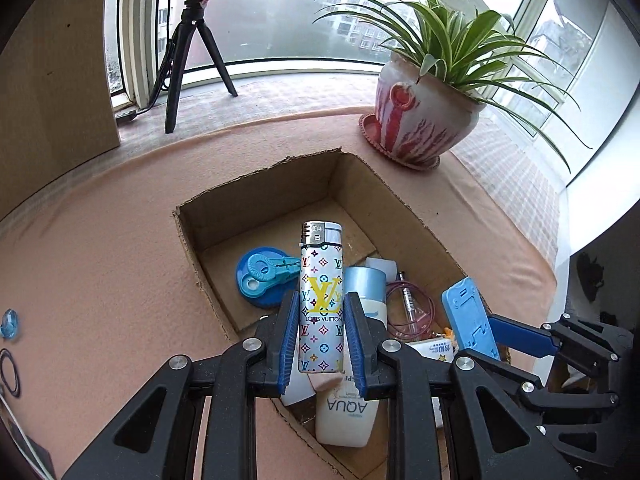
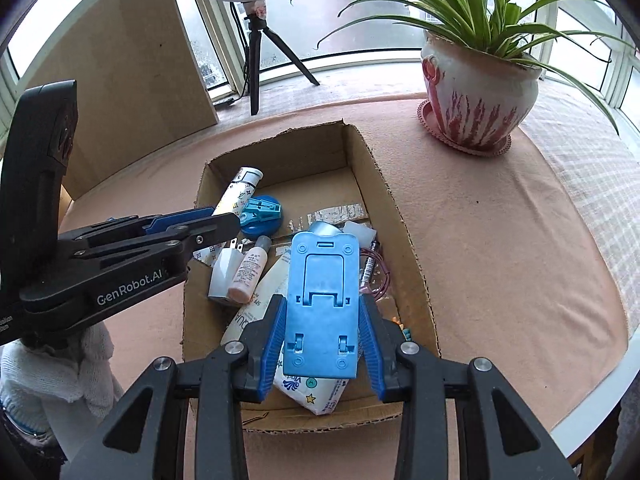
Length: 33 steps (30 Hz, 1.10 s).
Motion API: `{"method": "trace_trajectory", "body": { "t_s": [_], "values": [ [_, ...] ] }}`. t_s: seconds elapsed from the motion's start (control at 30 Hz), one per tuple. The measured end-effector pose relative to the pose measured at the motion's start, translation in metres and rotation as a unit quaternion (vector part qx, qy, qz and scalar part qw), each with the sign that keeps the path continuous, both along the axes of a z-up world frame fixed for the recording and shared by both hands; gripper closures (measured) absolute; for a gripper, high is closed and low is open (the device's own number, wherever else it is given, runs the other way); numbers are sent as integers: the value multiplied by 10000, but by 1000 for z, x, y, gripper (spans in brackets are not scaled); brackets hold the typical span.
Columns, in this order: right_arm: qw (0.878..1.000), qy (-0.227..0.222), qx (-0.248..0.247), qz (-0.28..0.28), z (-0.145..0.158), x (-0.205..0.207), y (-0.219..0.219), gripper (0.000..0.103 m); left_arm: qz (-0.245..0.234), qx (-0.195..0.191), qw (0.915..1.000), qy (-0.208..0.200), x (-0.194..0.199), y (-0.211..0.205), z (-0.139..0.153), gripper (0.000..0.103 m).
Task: Organize objects
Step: 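Lower the lighter and phone stand into the box and open both grippers, then move the right gripper to the white massager cable and grasp its loop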
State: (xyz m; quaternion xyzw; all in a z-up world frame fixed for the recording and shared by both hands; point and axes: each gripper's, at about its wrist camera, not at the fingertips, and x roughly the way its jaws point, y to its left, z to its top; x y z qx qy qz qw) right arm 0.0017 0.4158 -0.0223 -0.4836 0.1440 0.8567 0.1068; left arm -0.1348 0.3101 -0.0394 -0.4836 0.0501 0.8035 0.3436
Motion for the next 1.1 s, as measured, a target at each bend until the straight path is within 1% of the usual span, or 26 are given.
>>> {"method": "trace_trajectory", "body": {
  "t_s": [0.27, 0.33, 0.4, 0.43, 0.47, 0.5, 0.53, 0.57, 0.8, 0.97, 1.1],
  "values": [
    [10000, -45, -4, -41, -6, 1, 9, 70, 1, -67, 10000, 19, -5, 13, -3, 79],
    [10000, -52, 13, -17, -6, 1, 9, 70, 27, -49, 10000, -1, -7, 12, -2, 77],
    [10000, -40, 30, 2, -6, 1, 8, 69, 46, -32, 10000, -37, -8, 9, -1, 63],
    [10000, -27, 33, 40, -5, 0, 7, 65, 56, -19, 10000, -21, -8, 8, 0, 50],
    [10000, -30, 46, 72, -5, -1, 5, 63, 64, 8, 10000, -1, -7, 5, 1, 40],
    [9999, 10, 84, 73, -4, 0, 4, 59, 80, 31, 10000, 17, -6, 2, 3, 38],
    [9999, 51, 120, 67, -2, 0, 3, 56, 103, 46, 9999, 33, -6, -2, 5, 38],
    [9999, 68, 120, 69, -1, 0, 2, 55, 151, 60, 9998, 64, -7, -7, 6, 38],
    [9999, 92, 63, 120, 3, -4, -10, 55, 434, 161, 9989, 103, -10, -49, 17, 38],
    [9994, 158, 52, 311, 9, -13, -32, 55, 720, 153, 9972, 113, -8, -93, 22, 38],
    [9983, 192, -53, 556, 11, -22, -61, 55, 1022, 115, 9946, 114, -6, -139, 24, 38]
  ]
}}
